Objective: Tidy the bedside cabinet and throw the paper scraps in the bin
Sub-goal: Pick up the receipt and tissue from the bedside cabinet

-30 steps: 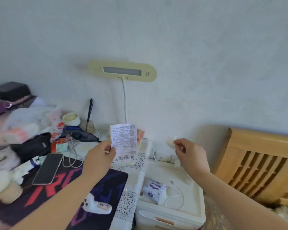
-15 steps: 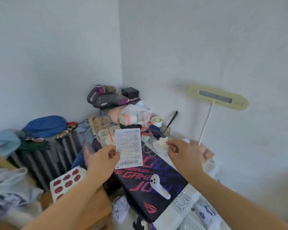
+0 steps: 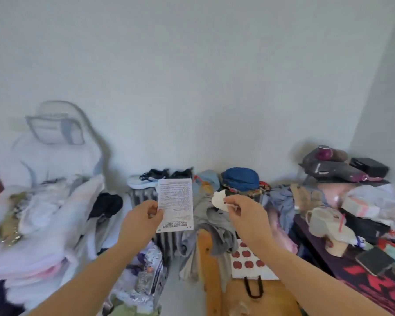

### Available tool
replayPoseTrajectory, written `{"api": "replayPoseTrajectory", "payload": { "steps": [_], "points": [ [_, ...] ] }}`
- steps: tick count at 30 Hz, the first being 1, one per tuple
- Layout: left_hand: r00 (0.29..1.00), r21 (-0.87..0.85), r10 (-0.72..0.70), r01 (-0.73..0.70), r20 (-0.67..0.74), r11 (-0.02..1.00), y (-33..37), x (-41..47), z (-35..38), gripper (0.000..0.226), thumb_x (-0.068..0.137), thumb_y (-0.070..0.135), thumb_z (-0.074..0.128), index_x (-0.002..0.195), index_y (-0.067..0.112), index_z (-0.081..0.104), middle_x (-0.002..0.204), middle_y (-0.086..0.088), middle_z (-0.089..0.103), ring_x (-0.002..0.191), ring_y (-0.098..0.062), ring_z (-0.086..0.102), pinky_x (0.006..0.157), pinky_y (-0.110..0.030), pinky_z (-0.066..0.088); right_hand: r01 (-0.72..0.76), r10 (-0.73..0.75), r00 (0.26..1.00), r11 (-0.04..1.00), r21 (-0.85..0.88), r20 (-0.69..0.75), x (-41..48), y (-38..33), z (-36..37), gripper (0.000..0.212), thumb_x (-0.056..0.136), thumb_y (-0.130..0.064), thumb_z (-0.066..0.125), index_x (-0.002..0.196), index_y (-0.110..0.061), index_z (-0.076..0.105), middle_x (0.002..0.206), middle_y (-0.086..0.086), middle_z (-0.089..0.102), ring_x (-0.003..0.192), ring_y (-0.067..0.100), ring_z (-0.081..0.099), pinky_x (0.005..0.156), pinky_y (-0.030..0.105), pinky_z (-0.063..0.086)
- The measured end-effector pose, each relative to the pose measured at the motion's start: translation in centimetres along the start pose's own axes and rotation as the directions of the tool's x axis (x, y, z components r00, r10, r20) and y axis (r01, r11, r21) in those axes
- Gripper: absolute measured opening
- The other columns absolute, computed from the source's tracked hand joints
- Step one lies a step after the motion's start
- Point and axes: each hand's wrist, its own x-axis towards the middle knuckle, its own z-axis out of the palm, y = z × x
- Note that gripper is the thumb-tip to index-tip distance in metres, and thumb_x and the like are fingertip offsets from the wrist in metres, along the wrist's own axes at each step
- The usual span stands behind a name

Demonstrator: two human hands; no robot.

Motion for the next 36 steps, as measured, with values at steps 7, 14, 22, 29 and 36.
{"api": "replayPoseTrajectory", "payload": {
  "steps": [7,14,22,29,36],
  "points": [
    [0.939,0.084,-0.229,0.258,-0.257,0.963,-14.9,-2.8,-18.7,0.013,0.086,0.026,0.058,0.079,0.037,0.058,0.083,0.016,0.066,0.072,-0.001,0.062,0.06,-0.023,0.047,0.218,-0.255,0.945,0.958,0.187,0.203,2.3,-17.1,18.2,0.029,0.084,-0.006,0.055,0.104,-0.022,0.069,0.103,-0.005,0.069,0.078,0.002,0.056,0.071,0.01,0.039],
    [0.76,0.077,-0.417,0.518,-0.499,0.852,-25.0,-7.2,-31.5,0.007,0.088,0.027,0.055,0.088,0.03,0.061,0.084,0.015,0.065,0.073,-0.011,0.064,0.054,-0.024,0.045,0.357,-0.509,0.804,0.826,0.436,0.306,1.8,-31.8,31.5,0.025,0.081,-0.006,0.06,0.096,-0.023,0.07,0.094,-0.01,0.07,0.076,-0.001,0.058,0.07,0.006,0.04],
    [0.598,0.062,-0.451,0.644,-0.663,0.762,-32.4,-6.9,-41.3,0.016,0.086,0.028,0.057,0.076,0.04,0.057,0.077,0.02,0.064,0.074,-0.002,0.061,0.054,-0.022,0.042,0.404,-0.678,0.678,0.666,0.627,0.284,3.9,-44.0,44.5,0.02,0.08,-0.007,0.064,0.092,-0.021,0.071,0.089,-0.011,0.069,0.078,0.006,0.062,0.071,0.015,0.046],
    [0.479,0.01,-0.443,0.688,-0.758,0.726,-39.6,-1.6,-49.1,0.007,0.085,0.028,0.058,0.08,0.033,0.06,0.079,0.015,0.067,0.073,-0.007,0.061,0.055,-0.023,0.04,0.403,-0.747,0.606,0.584,0.705,0.273,8.7,-52.5,55.6,0.01,0.082,-0.014,0.066,0.082,-0.023,0.069,0.078,-0.012,0.068,0.073,0.002,0.062,0.067,0.022,0.051],
    [0.439,-0.017,-0.464,0.712,-0.77,0.702,-48.4,2.0,-55.4,0.007,0.087,0.028,0.056,0.08,0.031,0.058,0.076,0.013,0.065,0.068,-0.012,0.061,0.056,-0.026,0.042,0.401,-0.762,0.574,0.581,0.708,0.3,9.8,-60.6,66.3,0.009,0.081,-0.014,0.066,0.08,-0.022,0.069,0.078,-0.011,0.068,0.069,0.005,0.061,0.063,0.026,0.048]
  ]
}}
